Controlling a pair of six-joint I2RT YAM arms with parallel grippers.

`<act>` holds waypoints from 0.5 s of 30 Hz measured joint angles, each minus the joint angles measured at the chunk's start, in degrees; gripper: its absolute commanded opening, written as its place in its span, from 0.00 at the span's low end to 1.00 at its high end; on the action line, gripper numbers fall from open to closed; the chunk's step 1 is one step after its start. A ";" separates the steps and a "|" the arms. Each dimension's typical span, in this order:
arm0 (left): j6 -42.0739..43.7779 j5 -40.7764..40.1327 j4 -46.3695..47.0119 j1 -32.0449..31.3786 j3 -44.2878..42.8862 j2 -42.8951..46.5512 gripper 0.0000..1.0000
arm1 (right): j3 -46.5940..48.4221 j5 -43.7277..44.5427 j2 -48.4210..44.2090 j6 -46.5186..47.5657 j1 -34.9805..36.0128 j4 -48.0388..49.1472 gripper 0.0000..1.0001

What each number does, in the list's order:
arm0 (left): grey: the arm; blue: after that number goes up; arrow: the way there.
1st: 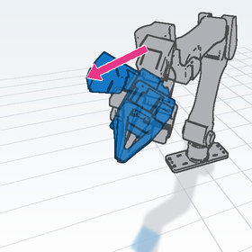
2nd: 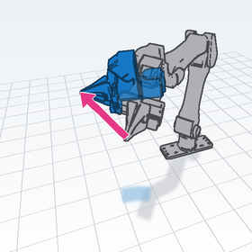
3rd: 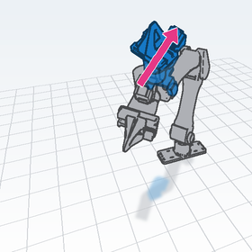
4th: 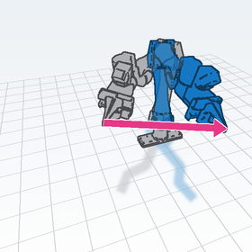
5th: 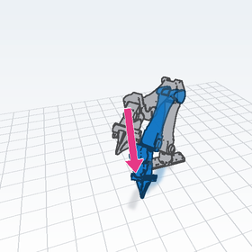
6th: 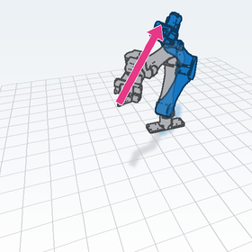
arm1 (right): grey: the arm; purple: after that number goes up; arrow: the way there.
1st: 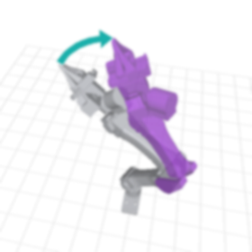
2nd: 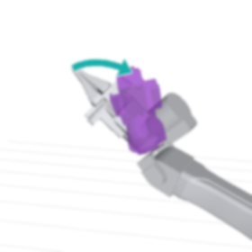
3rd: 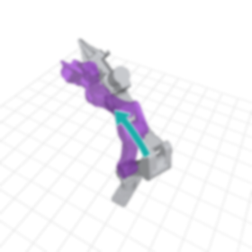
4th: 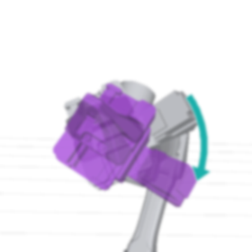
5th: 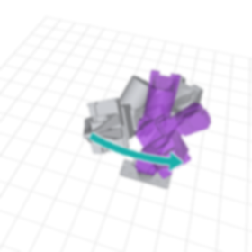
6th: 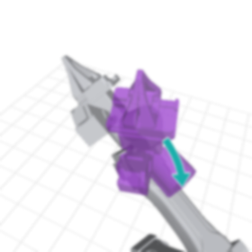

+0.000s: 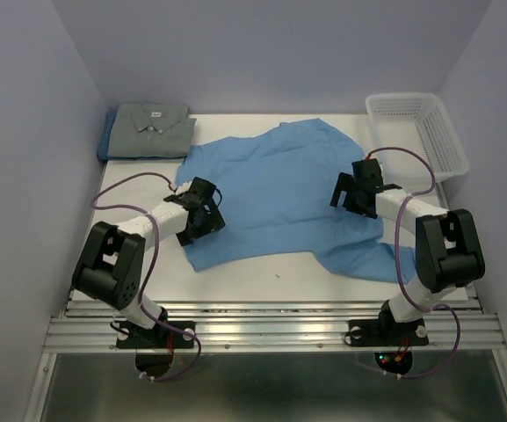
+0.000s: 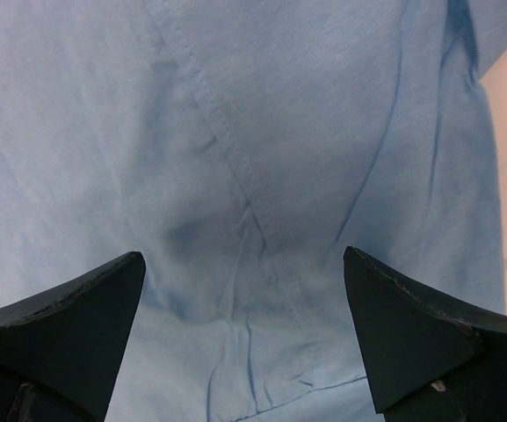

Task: Fold and stack the long sleeve shirts
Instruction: Flatten the shirt out

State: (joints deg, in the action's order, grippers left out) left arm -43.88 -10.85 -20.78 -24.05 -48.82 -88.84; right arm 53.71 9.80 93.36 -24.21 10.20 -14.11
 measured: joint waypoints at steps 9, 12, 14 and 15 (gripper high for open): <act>1.31 -1.20 -2.86 0.83 -3.54 -3.30 0.99 | -2.82 3.61 -5.64 0.02 0.00 -1.46 1.00; 2.10 -0.90 -3.82 1.07 -5.97 -5.27 0.99 | -4.09 4.87 -9.66 0.00 0.00 -1.95 1.00; 2.86 -0.15 -4.15 1.29 -7.34 -5.77 0.99 | -4.20 5.38 -10.82 0.42 0.00 -2.12 1.00; 3.26 0.13 -4.63 1.29 -8.17 -5.64 0.99 | -3.87 5.62 -10.88 0.85 0.00 -2.14 1.00</act>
State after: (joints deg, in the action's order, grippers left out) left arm -40.62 -10.72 -25.41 -22.76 -56.99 -94.48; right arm 49.84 15.42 82.48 -23.35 10.20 -16.25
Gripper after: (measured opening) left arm 0.985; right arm 0.998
